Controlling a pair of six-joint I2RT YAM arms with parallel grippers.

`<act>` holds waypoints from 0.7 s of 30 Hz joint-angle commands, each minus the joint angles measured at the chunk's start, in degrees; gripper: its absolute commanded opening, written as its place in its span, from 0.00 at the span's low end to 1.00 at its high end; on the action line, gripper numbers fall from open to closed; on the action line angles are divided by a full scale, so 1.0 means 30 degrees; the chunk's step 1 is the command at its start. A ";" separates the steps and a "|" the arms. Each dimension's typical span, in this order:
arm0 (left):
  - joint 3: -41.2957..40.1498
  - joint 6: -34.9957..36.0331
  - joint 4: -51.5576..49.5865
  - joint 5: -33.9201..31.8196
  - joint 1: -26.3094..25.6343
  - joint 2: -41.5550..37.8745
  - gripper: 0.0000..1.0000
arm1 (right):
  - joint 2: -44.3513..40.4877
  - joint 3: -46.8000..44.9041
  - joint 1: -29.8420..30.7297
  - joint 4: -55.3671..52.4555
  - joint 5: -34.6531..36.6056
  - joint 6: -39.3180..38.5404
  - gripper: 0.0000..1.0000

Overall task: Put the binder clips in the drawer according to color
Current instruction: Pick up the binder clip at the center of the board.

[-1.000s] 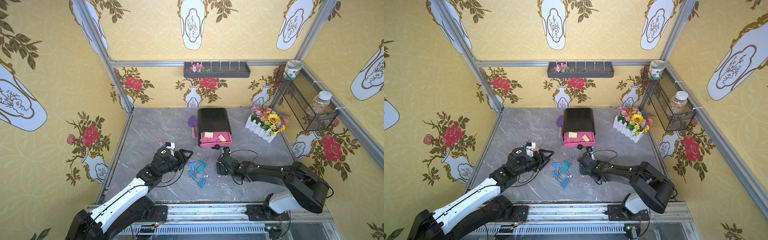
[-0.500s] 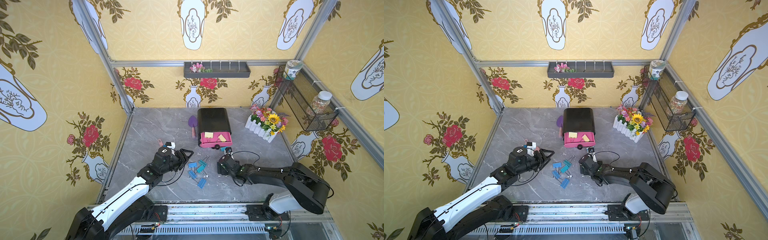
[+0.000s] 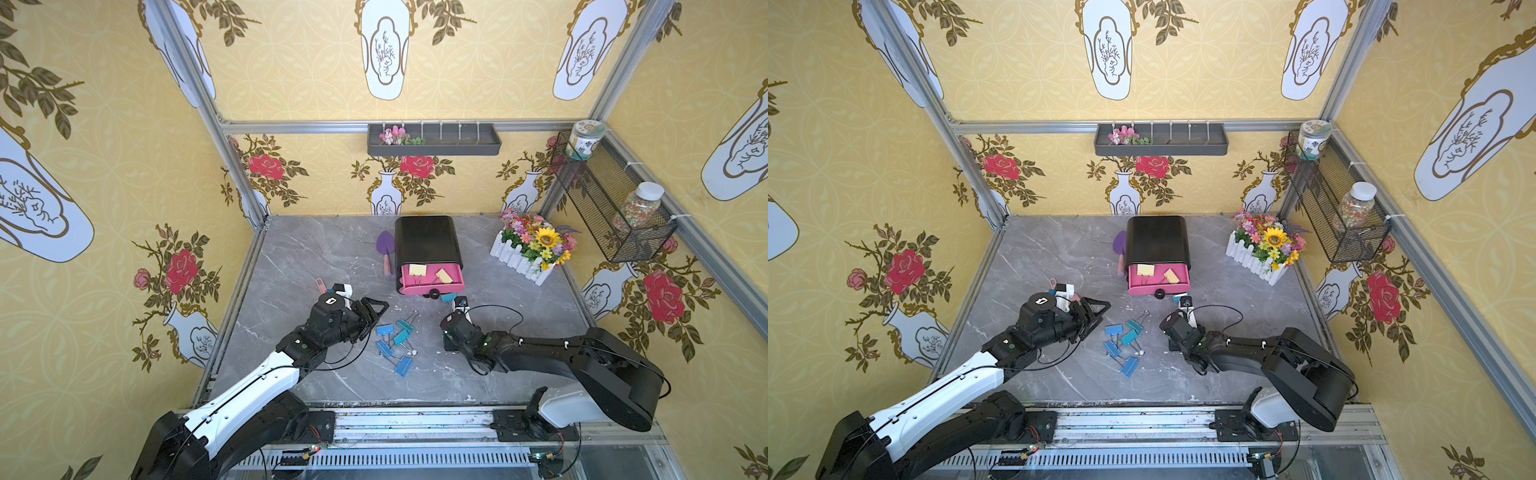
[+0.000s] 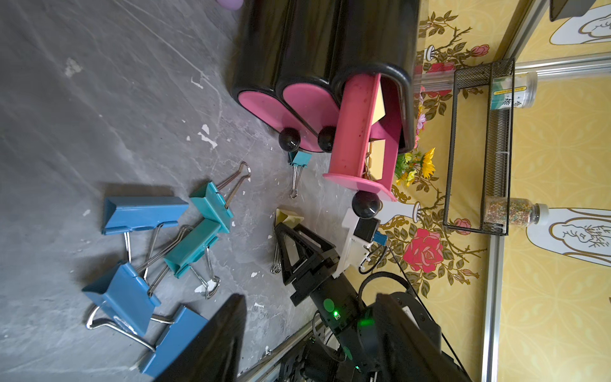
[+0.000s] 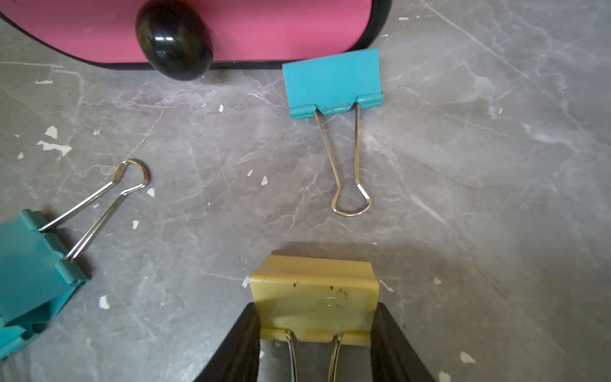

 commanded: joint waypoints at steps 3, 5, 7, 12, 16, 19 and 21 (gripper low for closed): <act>0.0127 0.0199 0.0021 -0.0009 -0.0066 0.0024 0.67 | -0.1204 -0.0522 0.1062 -0.1422 0.1051 0.1482 0.40; 0.0127 0.0176 0.0021 -0.0016 -0.0095 0.0024 0.67 | -0.1912 -0.0697 0.1651 -0.2130 0.1422 0.2022 0.40; 0.0134 0.0191 0.0036 -0.0075 -0.0125 0.0024 0.67 | -0.2783 -0.0748 0.2359 -0.3123 0.1950 0.2708 0.40; 0.0323 0.0201 0.0051 -0.0112 -0.0183 0.0083 0.67 | -0.5483 -0.0643 0.3996 -0.5999 0.3206 0.4263 0.39; 0.0474 0.0237 0.0080 -0.0196 -0.0213 0.0140 0.67 | -0.7764 0.0174 0.5231 -0.8718 0.4278 0.4938 0.39; 0.0621 0.0254 0.0247 -0.0211 -0.0213 0.0313 0.67 | -0.9154 0.1424 0.6102 -1.0869 0.5135 0.5031 0.39; 0.0755 0.0231 0.0394 -0.0176 -0.0242 0.0474 0.67 | -0.9710 0.2447 0.6417 -1.2015 0.5444 0.4710 0.40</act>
